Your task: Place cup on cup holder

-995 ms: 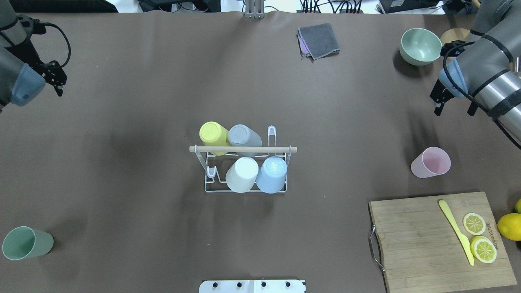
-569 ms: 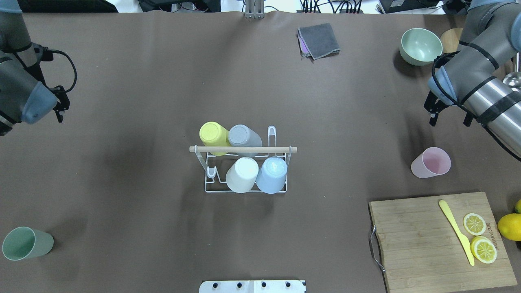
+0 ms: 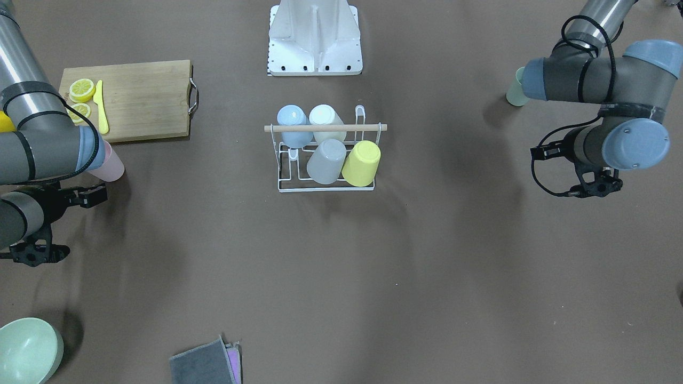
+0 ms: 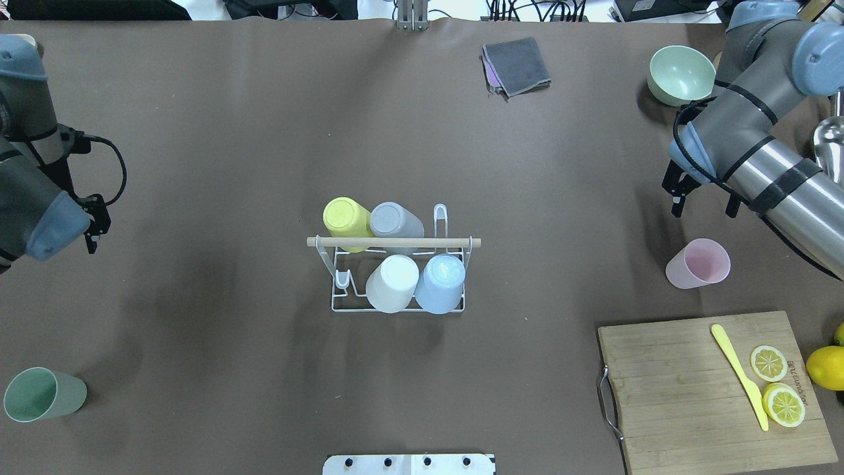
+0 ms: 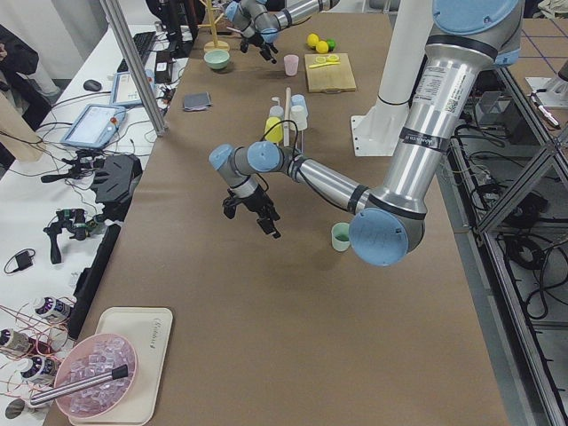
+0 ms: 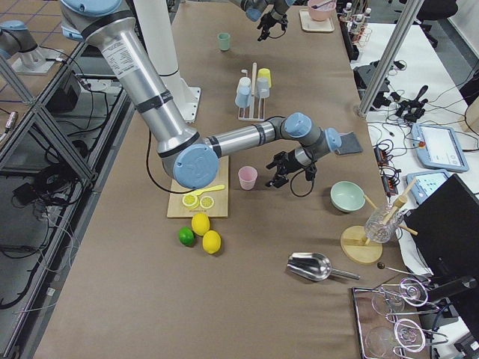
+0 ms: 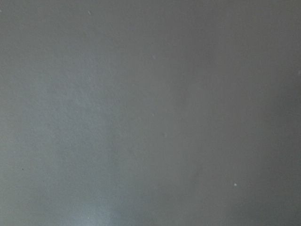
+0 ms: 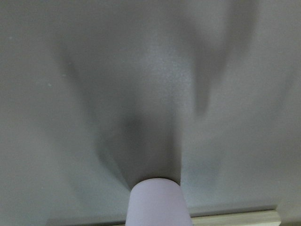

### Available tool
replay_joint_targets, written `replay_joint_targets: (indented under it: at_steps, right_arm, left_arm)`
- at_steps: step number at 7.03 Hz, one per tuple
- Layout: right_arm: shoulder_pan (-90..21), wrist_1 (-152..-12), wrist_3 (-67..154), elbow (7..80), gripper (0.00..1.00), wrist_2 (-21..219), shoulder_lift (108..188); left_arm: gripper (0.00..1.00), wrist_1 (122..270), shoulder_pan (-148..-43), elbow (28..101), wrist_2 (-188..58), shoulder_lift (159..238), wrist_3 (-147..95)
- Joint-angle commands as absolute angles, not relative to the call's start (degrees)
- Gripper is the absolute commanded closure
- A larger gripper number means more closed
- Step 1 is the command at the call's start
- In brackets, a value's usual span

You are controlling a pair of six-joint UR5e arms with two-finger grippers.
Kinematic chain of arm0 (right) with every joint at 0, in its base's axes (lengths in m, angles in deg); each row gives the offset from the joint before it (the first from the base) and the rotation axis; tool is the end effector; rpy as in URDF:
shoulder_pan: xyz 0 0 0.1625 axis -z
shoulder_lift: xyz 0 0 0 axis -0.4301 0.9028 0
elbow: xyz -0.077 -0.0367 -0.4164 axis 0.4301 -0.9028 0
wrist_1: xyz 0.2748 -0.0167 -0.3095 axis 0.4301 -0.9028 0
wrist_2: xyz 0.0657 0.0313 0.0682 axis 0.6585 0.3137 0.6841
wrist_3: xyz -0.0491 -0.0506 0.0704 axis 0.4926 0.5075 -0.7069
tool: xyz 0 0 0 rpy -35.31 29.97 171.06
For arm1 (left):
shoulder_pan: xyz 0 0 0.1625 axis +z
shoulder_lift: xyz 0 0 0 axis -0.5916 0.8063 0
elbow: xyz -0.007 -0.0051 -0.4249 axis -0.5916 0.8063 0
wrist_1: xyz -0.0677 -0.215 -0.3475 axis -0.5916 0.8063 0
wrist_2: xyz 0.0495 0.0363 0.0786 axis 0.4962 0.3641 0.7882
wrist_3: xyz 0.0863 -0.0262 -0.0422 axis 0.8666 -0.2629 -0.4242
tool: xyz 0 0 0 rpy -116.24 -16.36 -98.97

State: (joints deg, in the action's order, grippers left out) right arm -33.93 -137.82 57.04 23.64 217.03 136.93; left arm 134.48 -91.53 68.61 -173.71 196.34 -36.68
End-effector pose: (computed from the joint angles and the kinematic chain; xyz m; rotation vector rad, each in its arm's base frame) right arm -0.2884 -0.5967 0.5278 -0.6864 -0.7107 -0.2299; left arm 0.2685 -0.5084 0.5133 -0.5316 0.4988 0.0805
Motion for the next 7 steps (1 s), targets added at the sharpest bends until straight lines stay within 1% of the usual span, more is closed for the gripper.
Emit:
replay_joint_targets:
  at_steps: [1,2,3,7]
  right_arm:
    - [-32.19,-137.80,57.02,23.38,0.05,217.59,137.05]
    - [-32.18,-137.80,57.11,23.47,0.05,217.86,137.22]
    - [-32.18,-137.71,57.45,23.47,0.05,217.86,137.57]
    - [-31.31,-137.89,59.66,22.86,0.05,218.03,138.01]
  left_arm:
    - [0.02,132.99,-88.31,70.76,-175.65,195.79,-33.38]
    - [0.02,129.14,-87.69,72.95,-176.10,195.79,-29.18]
    - [0.02,128.15,-86.99,73.49,-176.36,195.70,-27.14]
    - [0.02,127.96,-83.21,73.93,-176.37,191.76,-25.01]
